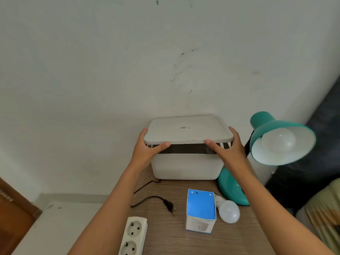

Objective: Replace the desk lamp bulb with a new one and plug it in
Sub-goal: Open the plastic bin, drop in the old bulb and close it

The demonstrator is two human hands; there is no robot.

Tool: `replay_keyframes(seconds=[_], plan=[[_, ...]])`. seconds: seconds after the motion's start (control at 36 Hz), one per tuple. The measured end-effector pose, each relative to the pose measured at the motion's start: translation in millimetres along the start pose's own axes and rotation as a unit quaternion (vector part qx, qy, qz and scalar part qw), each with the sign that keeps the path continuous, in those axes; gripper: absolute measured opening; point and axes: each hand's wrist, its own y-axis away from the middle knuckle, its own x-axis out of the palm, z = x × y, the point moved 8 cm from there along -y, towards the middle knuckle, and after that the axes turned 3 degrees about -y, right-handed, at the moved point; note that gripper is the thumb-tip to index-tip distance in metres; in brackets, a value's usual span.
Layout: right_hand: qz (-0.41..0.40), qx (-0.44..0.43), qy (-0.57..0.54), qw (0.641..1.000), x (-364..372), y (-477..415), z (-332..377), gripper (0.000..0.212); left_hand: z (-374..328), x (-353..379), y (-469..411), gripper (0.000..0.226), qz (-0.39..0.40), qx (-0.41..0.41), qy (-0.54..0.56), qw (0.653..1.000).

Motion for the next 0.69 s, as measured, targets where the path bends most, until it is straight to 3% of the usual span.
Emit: replay_keyframes(seconds=[0.28, 0.39, 0.47, 0.56, 0.61, 0.69], plan=[[0.025, -0.03, -0.004, 0.999, 0, 31, 40, 0.103, -52, -15, 29, 0.063, 0.005, 0.042, -0.018, 0.999], [0.013, -0.046, -0.008, 0.999, -8, 60, 54, 0.109, -72, -28, 52, 0.085, 0.006, 0.05, -0.032, 0.998], [0.021, -0.063, -0.01, 0.998, -12, 84, 56, 0.098, -79, -37, 78, 0.09, 0.012, 0.049, -0.047, 0.998], [0.039, -0.057, -0.012, 0.997, -12, 110, 59, 0.097, -80, -46, 110, 0.115, 0.004, 0.031, -0.062, 0.998], [0.054, -0.063, -0.004, 0.997, -14, 126, 62, 0.092, -82, -50, 132, 0.112, -0.001, 0.029, -0.068, 0.997], [0.064, -0.066, 0.007, 0.996, -22, 151, 65, 0.1, -83, -50, 166, 0.1, -0.007, 0.035, -0.068, 0.997]])
